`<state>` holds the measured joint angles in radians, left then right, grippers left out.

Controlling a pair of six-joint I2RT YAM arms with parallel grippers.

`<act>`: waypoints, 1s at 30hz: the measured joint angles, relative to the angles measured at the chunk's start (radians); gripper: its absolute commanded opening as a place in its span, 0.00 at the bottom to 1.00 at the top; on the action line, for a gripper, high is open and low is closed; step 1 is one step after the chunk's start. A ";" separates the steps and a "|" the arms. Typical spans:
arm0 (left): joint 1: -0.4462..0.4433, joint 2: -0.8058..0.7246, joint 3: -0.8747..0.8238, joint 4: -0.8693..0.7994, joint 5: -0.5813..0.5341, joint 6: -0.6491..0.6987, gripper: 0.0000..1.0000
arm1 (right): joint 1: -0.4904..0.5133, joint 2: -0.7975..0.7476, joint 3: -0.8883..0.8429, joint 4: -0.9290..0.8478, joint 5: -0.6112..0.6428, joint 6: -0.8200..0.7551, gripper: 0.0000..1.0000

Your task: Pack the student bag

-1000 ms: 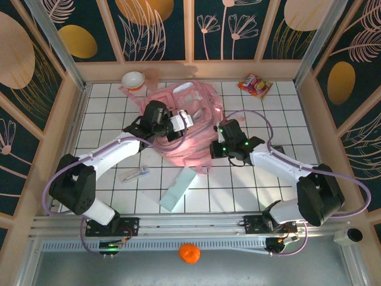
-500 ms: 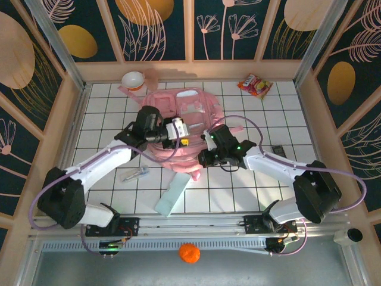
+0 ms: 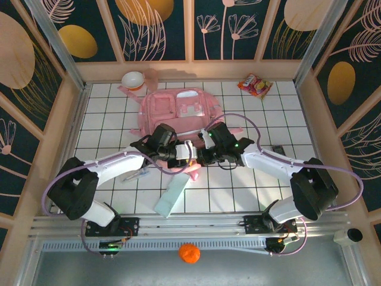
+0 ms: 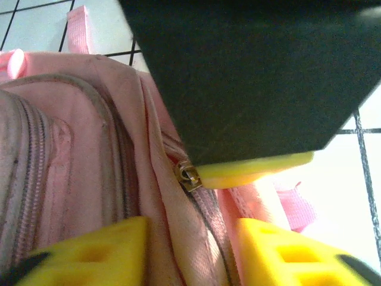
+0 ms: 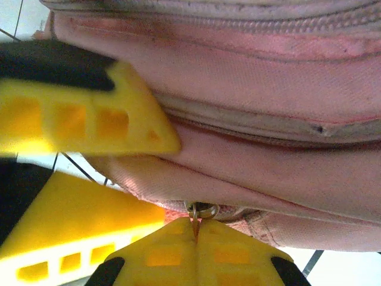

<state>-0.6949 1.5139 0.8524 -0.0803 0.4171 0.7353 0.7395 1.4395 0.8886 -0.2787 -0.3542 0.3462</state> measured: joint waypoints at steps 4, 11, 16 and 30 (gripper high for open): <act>-0.001 -0.001 -0.002 0.015 -0.026 -0.008 0.00 | -0.039 -0.002 0.000 -0.004 -0.014 -0.001 0.00; -0.008 -0.047 -0.019 0.059 -0.063 -0.010 0.00 | -0.235 -0.047 -0.031 -0.024 -0.062 -0.054 0.00; -0.008 -0.072 -0.021 0.057 -0.060 -0.010 0.00 | -0.413 -0.059 -0.042 -0.026 -0.075 -0.107 0.00; 0.128 -0.119 -0.074 0.065 0.003 0.058 0.05 | -0.339 -0.125 -0.152 0.055 -0.055 -0.066 0.00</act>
<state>-0.5667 1.3945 0.7780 -0.0151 0.4206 0.7937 0.4004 1.3144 0.7368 -0.2241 -0.4095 0.2806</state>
